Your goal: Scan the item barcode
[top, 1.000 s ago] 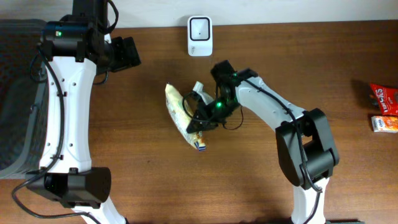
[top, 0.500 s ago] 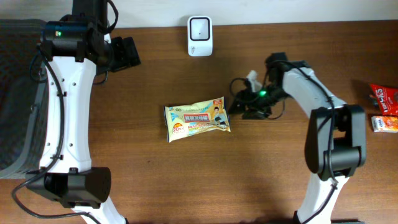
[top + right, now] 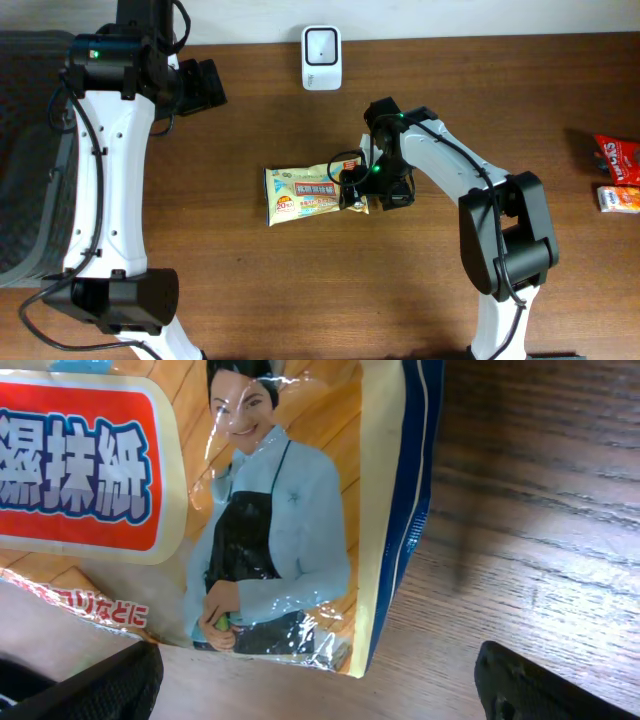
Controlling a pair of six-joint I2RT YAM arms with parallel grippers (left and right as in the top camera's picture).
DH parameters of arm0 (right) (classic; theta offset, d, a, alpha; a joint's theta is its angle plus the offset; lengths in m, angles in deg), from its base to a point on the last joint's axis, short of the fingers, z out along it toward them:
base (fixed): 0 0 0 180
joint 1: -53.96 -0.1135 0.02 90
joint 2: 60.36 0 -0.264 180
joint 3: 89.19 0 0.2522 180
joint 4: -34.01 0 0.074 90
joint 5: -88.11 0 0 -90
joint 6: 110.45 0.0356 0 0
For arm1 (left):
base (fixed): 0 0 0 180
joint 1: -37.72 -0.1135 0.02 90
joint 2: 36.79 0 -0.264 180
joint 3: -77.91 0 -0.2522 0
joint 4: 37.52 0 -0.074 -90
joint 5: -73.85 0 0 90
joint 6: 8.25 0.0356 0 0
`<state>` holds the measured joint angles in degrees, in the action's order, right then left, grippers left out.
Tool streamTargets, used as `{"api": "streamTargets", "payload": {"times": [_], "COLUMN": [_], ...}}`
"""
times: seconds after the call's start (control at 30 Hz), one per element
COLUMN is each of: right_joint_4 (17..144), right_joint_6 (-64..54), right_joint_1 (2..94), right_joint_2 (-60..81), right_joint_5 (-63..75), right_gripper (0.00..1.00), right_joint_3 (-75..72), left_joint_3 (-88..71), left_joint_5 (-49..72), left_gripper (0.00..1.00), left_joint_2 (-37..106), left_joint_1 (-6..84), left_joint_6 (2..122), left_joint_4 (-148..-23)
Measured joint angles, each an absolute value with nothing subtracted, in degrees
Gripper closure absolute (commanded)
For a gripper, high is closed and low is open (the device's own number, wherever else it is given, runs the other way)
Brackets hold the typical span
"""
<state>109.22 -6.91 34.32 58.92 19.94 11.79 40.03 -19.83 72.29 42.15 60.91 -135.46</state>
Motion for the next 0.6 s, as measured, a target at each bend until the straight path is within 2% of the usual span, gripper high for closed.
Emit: {"api": "streamTargets", "payload": {"times": [0.13,0.17,0.2,0.27,0.37,0.43,0.6], "right_joint_4": [109.0,108.8,108.7,108.6,108.2,107.6,106.5], "right_joint_6": [-6.8,-6.9,-6.8,-6.8,-6.7,-6.7,-6.7], "right_joint_1": [34.5,34.8,35.7,37.6,40.0,40.7,40.7], "right_joint_2": [58.9,58.9,58.9,58.9,58.9,58.9,58.8], "right_joint_5": [17.8,17.6,17.2,16.8,16.8,16.8,16.8], "right_gripper": [0.01,0.02,0.01,0.01,0.01,0.01,0.01], "right_joint_3": [11.8,11.8,11.8,11.8,11.8,11.8,11.8], "left_joint_3": [40.0,40.0,40.0,38.3,25.2,13.6,-10.6], "left_joint_5": [-19.2,-18.6,-17.3,-15.3,-14.2,-12.5,4.3], "left_gripper": [0.00,0.10,0.15,0.16,0.15,0.13,0.12], "left_joint_2": [72.3,72.3,72.3,72.1,71.9,72.4,73.3], "left_joint_1": [42.2,42.2,42.2,42.3,43.4,45.1,48.1], "left_joint_6": [60.9,60.9,60.9,61.3,62.2,62.9,67.1], "left_joint_4": [-135.5,-135.0,-134.7,-138.6,-140.4,-135.3,-111.9]}}
